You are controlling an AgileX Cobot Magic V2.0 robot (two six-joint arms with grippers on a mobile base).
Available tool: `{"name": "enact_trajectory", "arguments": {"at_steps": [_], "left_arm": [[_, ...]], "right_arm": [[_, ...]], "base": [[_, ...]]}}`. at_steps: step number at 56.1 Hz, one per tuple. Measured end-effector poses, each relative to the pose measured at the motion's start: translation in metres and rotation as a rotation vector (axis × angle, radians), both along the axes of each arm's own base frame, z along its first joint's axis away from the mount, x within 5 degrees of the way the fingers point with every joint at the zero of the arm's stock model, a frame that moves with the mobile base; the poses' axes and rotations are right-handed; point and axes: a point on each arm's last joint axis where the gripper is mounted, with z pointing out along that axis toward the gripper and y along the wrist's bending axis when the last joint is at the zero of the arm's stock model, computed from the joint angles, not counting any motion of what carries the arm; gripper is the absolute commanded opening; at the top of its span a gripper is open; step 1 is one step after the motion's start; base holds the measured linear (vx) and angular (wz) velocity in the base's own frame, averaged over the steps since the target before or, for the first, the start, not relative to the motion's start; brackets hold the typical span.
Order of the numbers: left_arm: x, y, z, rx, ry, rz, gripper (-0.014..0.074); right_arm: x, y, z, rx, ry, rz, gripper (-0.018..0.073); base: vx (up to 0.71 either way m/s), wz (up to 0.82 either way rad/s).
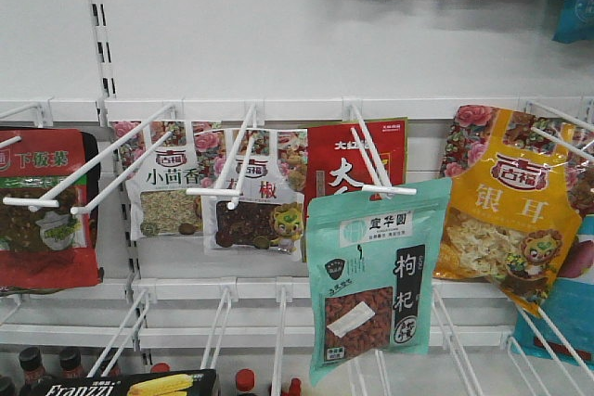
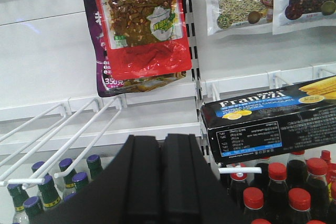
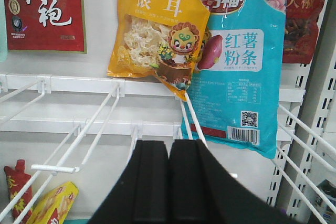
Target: Pick snacks and fruit into basket
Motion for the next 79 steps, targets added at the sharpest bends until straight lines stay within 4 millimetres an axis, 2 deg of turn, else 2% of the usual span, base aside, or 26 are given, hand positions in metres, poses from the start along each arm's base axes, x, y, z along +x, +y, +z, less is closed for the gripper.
{"name": "enact_trajectory", "arguments": {"at_steps": [37, 68, 72, 74, 76, 79], "left_arm": [[0.0, 0.0, 0.0, 0.0, -0.004, 0.0, 0.0], [-0.003, 0.0, 0.019, 0.0, -0.215, -0.003, 0.0], [-0.003, 0.0, 0.022, -0.009, -0.226, -0.004, 0.0], [-0.004, 0.0, 0.027, -0.015, -0.226, -0.005, 0.0], [-0.006, 0.0, 0.036, -0.017, -0.238, -0.006, 0.0], [-0.013, -0.001, 0.062, -0.019, -0.274, -0.006, 0.0]], "right_arm": [[0.0, 0.0, 0.0, 0.0, 0.0, 0.0, -0.0008], [-0.001, 0.001, 0.011, -0.013, -0.115, 0.013, -0.0008], [-0.003, 0.001, 0.023, -0.012, -0.113, 0.007, -0.0008], [-0.006, 0.001, 0.036, -0.013, -0.128, 0.003, -0.0008], [-0.009, 0.001, 0.05, -0.014, -0.143, -0.001, -0.0008], [-0.016, 0.001, 0.077, -0.015, -0.176, -0.007, -0.0008]], "base": [[0.0, 0.0], [0.0, 0.0], [0.0, 0.0], [0.0, 0.0], [0.0, 0.0], [0.0, 0.0]]}}
